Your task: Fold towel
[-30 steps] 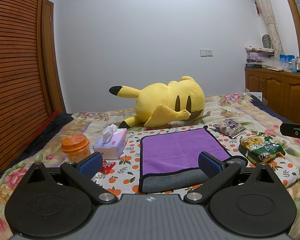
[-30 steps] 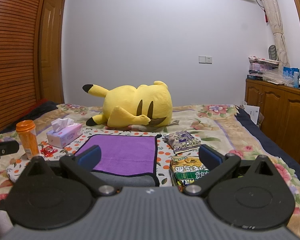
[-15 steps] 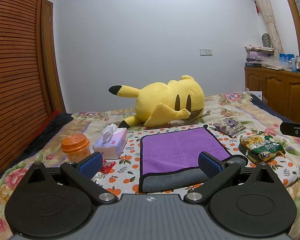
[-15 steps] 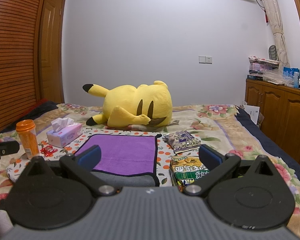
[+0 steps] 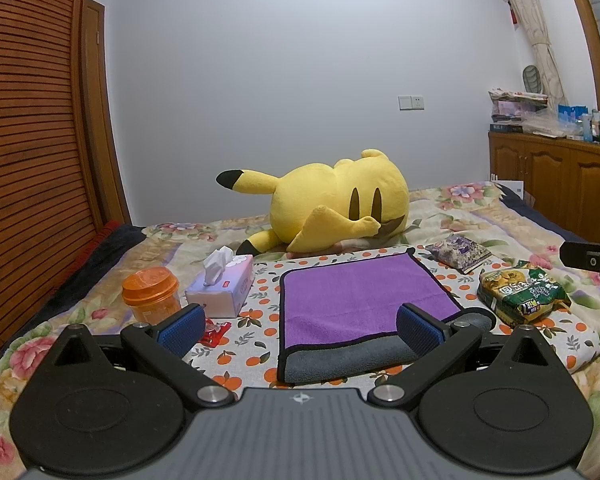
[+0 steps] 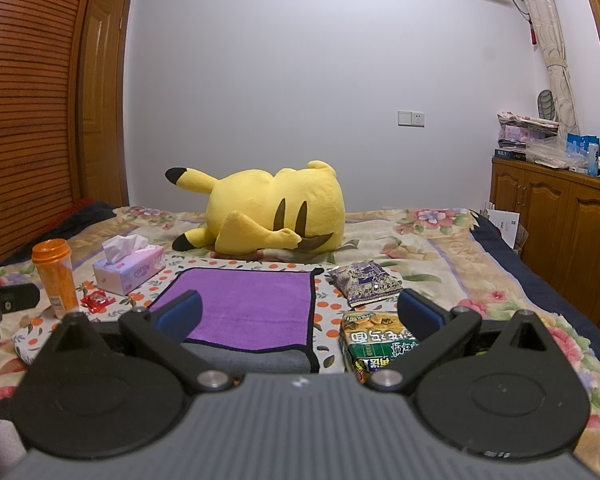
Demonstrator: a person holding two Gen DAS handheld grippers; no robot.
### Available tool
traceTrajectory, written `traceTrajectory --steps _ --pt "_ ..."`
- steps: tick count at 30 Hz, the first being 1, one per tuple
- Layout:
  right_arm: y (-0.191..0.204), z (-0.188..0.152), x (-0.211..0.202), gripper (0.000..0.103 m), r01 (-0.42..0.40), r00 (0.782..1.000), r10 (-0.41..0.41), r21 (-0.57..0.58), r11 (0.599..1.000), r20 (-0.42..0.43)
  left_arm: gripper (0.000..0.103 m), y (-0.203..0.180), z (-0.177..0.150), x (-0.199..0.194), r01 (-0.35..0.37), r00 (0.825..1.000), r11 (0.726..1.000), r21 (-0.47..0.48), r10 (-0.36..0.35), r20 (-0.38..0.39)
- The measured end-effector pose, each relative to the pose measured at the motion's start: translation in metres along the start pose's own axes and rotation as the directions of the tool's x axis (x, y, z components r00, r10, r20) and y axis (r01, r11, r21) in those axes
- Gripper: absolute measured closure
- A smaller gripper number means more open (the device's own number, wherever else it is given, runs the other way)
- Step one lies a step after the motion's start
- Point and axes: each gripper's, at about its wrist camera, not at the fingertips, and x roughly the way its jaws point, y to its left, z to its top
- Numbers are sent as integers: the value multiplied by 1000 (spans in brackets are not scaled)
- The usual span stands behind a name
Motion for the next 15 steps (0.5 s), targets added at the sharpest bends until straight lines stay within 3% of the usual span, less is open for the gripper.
traceTrajectory --steps 15 --pt "0 0 0 0 0 1000 0 1 1000 -3 0 0 0 0 1 1000 1000 1 -1 -4"
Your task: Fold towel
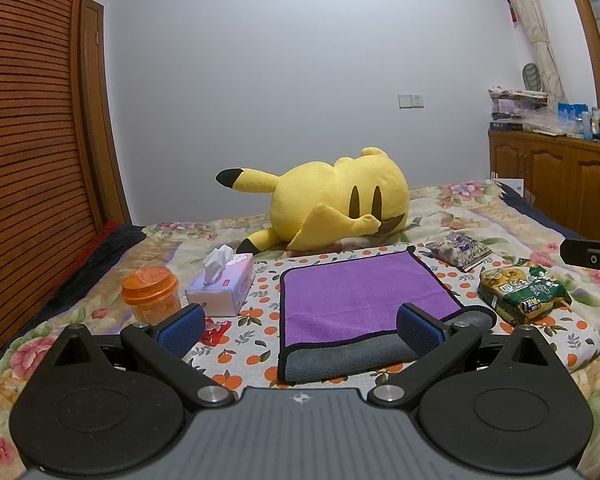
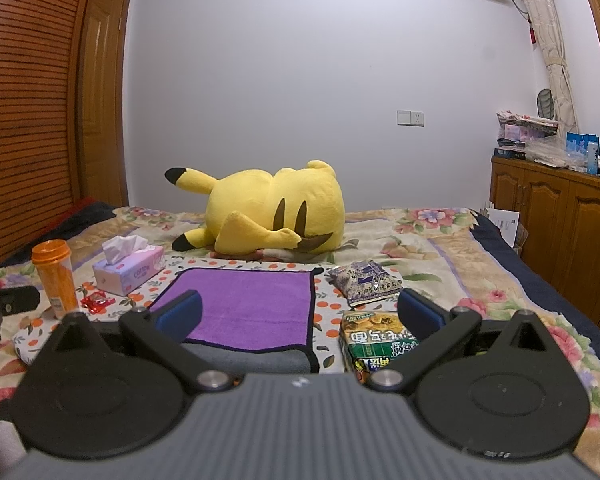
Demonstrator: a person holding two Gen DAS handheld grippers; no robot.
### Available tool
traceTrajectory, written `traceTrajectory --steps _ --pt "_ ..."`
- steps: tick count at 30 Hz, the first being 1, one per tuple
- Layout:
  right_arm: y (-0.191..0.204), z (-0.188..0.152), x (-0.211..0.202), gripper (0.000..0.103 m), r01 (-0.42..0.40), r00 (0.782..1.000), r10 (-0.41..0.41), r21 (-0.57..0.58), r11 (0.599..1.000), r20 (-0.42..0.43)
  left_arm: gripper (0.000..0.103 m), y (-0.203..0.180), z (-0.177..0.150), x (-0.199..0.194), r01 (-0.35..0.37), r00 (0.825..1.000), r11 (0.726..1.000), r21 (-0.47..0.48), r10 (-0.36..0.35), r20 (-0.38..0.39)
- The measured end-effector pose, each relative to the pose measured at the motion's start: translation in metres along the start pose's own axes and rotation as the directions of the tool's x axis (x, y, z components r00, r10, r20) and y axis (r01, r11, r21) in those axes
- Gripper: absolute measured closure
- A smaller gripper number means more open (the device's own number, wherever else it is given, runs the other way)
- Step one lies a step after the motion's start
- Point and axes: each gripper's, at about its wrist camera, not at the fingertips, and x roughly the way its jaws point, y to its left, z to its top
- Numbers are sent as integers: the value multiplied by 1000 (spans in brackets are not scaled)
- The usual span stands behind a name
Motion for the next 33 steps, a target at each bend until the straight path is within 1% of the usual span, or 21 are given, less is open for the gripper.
traceTrajectory --steps 5,18,33 --pt "1 -1 1 0 1 1000 -1 -1 1000 -14 0 3 -4 5 5 1000 1000 3 -5 -22" --pt "2 -3 20 0 -2 997 0 -22 1000 -71 0 4 -4 20 19 995 1000 2 -19 -94" --pt "4 -3 49 0 -30 991 24 -44 999 -134 0 7 4 54 24 989 1000 21 -20 -149"
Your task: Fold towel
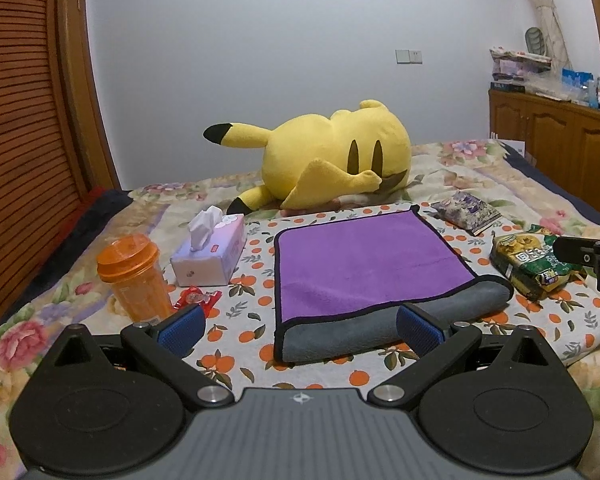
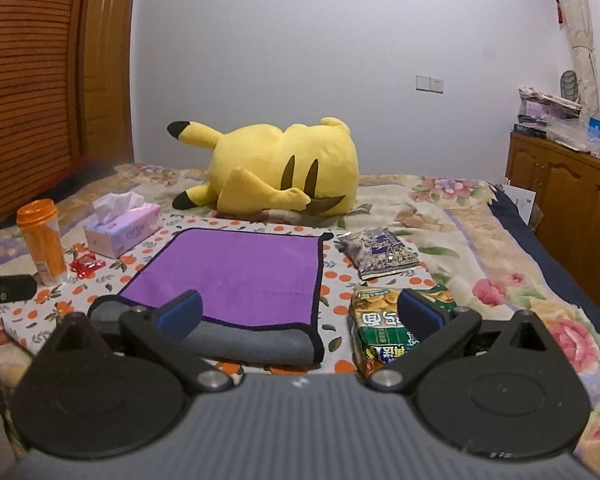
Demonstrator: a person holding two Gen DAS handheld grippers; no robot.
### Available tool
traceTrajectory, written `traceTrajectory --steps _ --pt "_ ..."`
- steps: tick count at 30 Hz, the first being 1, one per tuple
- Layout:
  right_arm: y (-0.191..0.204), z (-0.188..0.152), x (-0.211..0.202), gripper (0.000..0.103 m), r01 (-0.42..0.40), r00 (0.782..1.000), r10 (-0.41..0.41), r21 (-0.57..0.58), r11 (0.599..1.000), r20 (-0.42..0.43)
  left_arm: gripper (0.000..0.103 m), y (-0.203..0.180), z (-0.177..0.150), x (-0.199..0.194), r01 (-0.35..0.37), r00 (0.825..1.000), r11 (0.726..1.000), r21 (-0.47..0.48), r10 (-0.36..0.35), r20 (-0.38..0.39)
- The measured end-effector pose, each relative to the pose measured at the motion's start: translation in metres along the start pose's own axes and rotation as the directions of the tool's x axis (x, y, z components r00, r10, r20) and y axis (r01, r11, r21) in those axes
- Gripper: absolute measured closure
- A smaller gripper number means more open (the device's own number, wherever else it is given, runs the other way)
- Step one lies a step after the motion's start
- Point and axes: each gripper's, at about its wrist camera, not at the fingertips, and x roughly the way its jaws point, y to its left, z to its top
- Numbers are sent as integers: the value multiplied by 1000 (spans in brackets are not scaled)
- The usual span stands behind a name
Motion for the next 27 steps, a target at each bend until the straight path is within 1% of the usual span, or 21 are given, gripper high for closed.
traceTrajectory --steps 14,20,27 --pt "3 4 27 0 -38 998 37 -14 999 -50 0 2 9 30 29 998 1000 3 -29 -49" --pt "4 5 37 0 -51 996 50 -13 999 -74 0 6 14 39 38 998 999 -15 -39 -52" --pt "3 8 49 0 -63 995 62 -12 998 -84 0 12 18 50 45 997 999 -10 -46 -58"
